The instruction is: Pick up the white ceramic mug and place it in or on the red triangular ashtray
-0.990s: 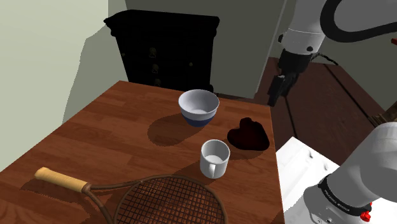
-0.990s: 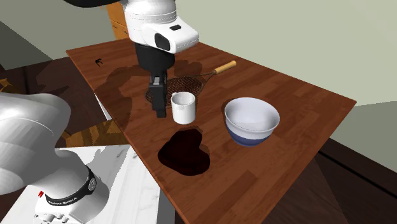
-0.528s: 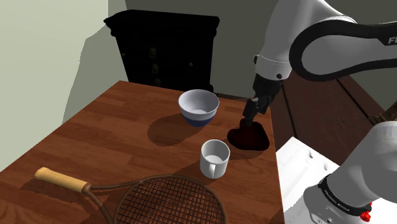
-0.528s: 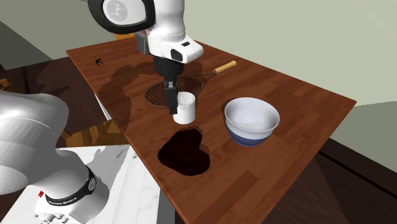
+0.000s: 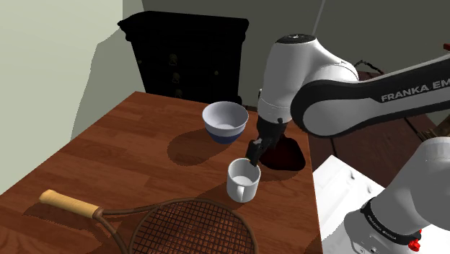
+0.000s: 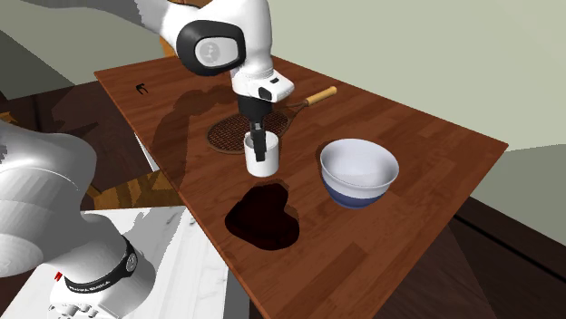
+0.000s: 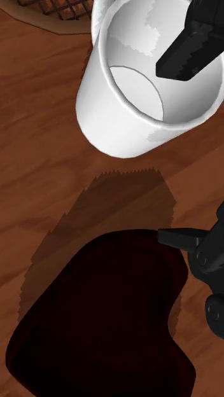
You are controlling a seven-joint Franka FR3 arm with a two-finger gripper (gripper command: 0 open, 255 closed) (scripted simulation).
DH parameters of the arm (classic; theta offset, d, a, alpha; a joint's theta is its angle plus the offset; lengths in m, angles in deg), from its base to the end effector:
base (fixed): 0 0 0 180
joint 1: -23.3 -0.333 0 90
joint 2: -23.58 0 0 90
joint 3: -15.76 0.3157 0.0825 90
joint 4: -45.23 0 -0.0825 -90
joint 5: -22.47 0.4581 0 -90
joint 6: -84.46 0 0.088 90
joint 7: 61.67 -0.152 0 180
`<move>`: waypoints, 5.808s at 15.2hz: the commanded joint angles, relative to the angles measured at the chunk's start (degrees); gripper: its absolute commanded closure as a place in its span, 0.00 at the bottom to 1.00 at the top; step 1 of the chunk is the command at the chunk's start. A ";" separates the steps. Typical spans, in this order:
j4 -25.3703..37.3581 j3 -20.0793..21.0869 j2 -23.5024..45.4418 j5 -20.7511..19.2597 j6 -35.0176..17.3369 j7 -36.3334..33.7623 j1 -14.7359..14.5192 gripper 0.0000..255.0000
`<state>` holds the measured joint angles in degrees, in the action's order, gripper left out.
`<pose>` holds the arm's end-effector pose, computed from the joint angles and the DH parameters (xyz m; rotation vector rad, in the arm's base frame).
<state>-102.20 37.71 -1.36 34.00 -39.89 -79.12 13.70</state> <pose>0.3986 0.2414 0.3145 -3.1247 -0.1579 -0.0139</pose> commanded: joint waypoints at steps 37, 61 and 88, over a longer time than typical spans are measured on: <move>3.01 2.48 3.52 -0.91 -1.10 -2.99 -0.04 1.00; 1.19 -12.81 -13.31 -5.18 15.02 13.08 4.34 1.00; -11.18 -18.28 -12.12 -8.33 1.74 19.98 7.28 1.00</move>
<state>-113.37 19.44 -13.50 25.67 -38.09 -59.15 20.98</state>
